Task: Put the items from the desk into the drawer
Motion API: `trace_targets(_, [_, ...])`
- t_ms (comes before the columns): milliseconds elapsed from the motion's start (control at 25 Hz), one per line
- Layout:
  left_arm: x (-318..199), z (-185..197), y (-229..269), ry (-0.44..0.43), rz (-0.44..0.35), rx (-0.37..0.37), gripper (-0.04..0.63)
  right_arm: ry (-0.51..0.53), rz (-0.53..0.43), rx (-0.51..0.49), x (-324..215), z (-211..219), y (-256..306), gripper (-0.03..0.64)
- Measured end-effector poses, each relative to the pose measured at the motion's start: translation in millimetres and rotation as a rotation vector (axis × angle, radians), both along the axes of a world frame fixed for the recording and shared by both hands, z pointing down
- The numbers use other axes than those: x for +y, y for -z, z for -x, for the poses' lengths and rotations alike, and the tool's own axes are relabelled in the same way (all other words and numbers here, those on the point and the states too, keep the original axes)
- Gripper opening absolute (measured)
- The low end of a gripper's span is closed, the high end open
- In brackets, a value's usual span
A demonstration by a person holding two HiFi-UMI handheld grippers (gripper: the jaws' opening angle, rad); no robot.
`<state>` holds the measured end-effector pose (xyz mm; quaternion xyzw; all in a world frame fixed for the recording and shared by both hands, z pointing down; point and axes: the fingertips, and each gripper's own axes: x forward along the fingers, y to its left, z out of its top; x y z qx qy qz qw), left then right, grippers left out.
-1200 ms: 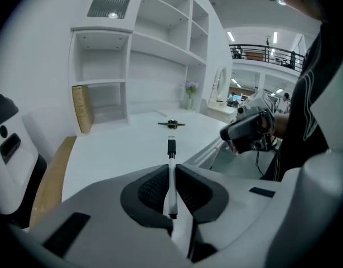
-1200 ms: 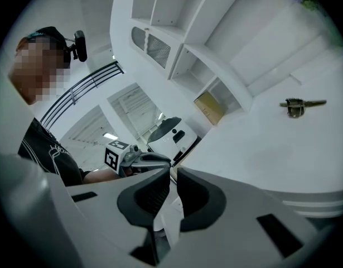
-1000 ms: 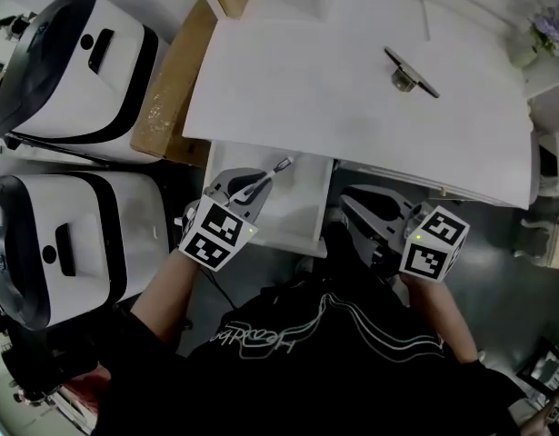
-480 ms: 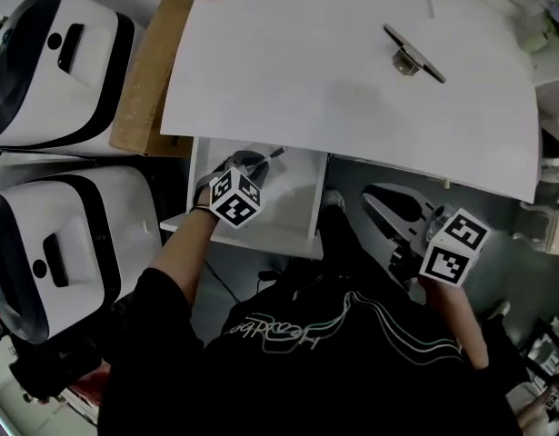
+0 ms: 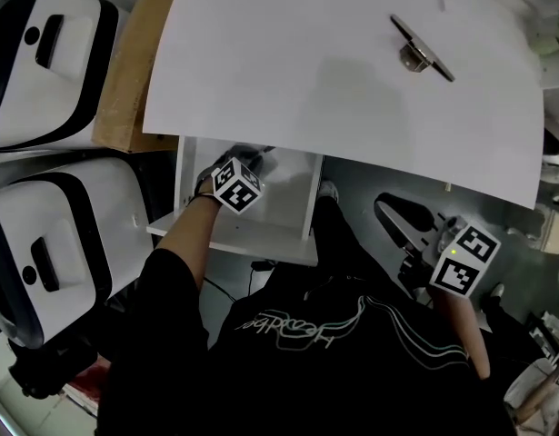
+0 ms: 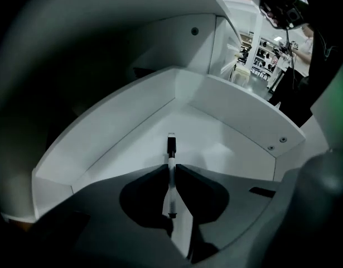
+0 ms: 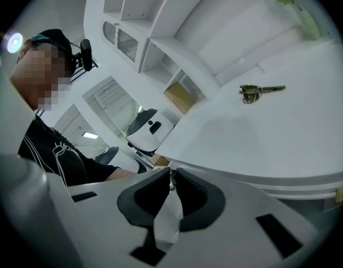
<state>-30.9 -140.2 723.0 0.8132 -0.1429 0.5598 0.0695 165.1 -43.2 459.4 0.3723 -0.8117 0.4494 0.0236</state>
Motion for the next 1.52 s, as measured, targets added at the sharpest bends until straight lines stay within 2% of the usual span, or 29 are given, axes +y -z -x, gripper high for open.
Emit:
trace_targets(80, [0.7, 2.3, -2.6, 0.02, 0.024, -0.01, 0.07, -0.002, 0.002, -0.001, 1.4, 0.5, -0.2, 0.06])
trace_targets(160, [2.2, 3.7, 1.2, 0.023, 0.039, -0.016, 0.138, -0.01, -0.006, -0.002, 2.1, 0.5, 3.8, 0.06])
trace_targets(240, [4.7, 1.2, 14.7, 0.008, 0.033, 0.001, 0.169, -0.023, -0.019, -0.002, 3.5, 0.1, 9.8, 0.06])
trace_targets(360, [11.3, -6.9, 49.6, -0.022, 0.017, 0.066, 0.199, -0.041, -0.043, -0.005, 7.8, 2.9, 18.8, 0.06])
trace_targets(480, [31.2, -10.8, 90.1, -0.066, 0.038, 0.133, 0.202, -0.043, -0.07, -0.01, 17.2, 15.2, 28.4, 0.06])
trace_targets(600, [48.1, -12.5, 143.9, -0.113, -0.021, 0.205, 0.201, -0.037, -0.105, -0.008, 28.8, 31.9, 40.0, 0.06])
trace_targets(720, [49.1, -11.8, 211.6, -0.029, -0.119, 0.345, 0.2, -0.04, -0.14, -0.011, 38.4, 46.2, 49.9, 0.06])
trace_targets(800, [55.2, -10.8, 257.4, 0.069, -0.135, 0.462, 0.183, -0.037, -0.154, -0.016, 45.7, 55.2, 55.5, 0.06])
trace_targets(880, [70.2, -15.8, 302.4, 0.16, -0.088, 0.605, 0.138, -0.029, -0.172, -0.02, 52.4, 62.3, 64.0, 0.06])
trace_targets(960, [89.4, -27.2, 343.2, 0.22, 0.005, 0.761, 0.083, -0.024, -0.199, -0.02, 56.4, 66.7, 75.5, 0.06])
trace_targets(1040, [102.5, -37.3, 371.8, 0.273, 0.065, 0.858, 0.066, -0.023, -0.234, -0.018, 58.4, 69.4, 88.2, 0.06])
trace_targets(1080, [104.4, -40.1, 380.2, 0.312, 0.067, 0.872, 0.048, -0.022, -0.249, -0.023, 58.9, 70.4, 94.7, 0.06])
trace_targets(1200, [103.5, -47.2, 391.6, 0.407, 0.02, 0.852, 0.031, -0.023, -0.274, -0.084, 58.2, 70.1, 114.7, 0.06])
trace_targets(1320, [104.7, -62.9, 401.6, 0.413, 0.001, 0.881, 0.025, -0.027, -0.301, -0.088, 52.0, 60.8, 127.8, 0.06])
trace_targets(1520, [96.4, -92.0, 402.7, 0.413, 0.051, 0.922, 0.023, -0.036, -0.343, 0.016, 31.8, 30.5, 128.9, 0.061])
